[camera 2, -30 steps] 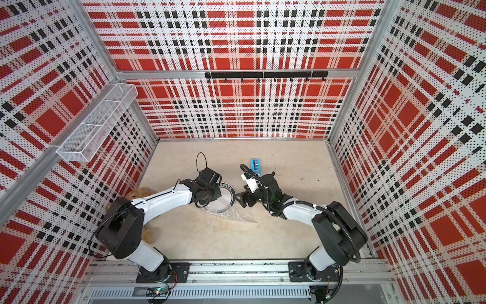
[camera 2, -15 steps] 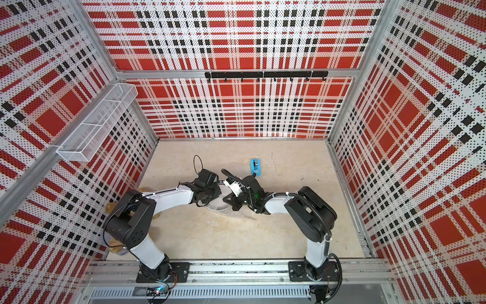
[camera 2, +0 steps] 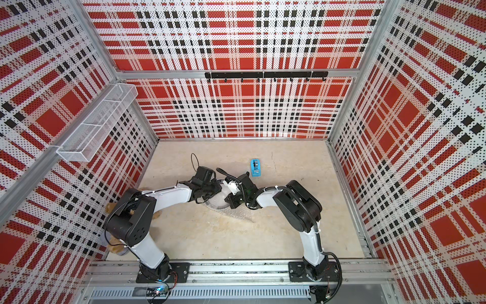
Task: Wrap dinner plates in bubble wrap
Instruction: Wrap the plate in the bubble wrap.
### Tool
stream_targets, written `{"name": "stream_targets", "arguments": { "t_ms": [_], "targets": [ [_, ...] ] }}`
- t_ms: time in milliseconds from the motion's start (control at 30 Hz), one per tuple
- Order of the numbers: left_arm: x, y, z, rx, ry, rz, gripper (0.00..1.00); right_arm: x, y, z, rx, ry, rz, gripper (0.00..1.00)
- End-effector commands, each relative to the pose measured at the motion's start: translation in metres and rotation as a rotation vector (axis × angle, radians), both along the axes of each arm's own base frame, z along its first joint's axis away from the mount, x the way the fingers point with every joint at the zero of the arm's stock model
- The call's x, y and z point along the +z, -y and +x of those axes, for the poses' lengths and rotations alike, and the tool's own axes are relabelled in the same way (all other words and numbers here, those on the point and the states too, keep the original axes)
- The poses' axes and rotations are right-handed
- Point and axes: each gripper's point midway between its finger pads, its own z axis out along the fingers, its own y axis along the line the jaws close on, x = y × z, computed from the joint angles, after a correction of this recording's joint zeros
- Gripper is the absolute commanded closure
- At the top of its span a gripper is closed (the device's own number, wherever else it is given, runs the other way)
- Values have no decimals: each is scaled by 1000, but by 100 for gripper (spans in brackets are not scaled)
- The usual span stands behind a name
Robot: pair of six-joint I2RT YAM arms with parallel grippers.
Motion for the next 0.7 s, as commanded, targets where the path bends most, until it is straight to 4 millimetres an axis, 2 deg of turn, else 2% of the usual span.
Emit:
{"name": "stream_targets", "arguments": {
  "t_ms": [0, 33, 67, 167, 333, 367, 667],
  "targets": [
    [42, -4, 13, -20, 90, -30, 51, -15, 11, 7, -68, -32, -66, 100],
    [50, -7, 14, -19, 110, -29, 44, -18, 14, 9, -88, -39, -76, 100],
    [56, -9, 14, -21, 130, -24, 42, -20, 15, 10, -100, -43, -82, 100],
    [62, -9, 9, -62, 154, -15, 49, -18, 20, 15, -147, -43, -87, 100],
    [29, 4, -6, -172, 65, 0, 86, -14, 19, 19, -173, -60, -70, 100],
    [26, 6, -7, -185, 59, 5, 90, -13, 18, 19, -176, -61, -68, 100],
    [-14, 4, 10, -190, -21, 97, 99, -14, 22, 18, -198, -71, -67, 100]
  ]
}}
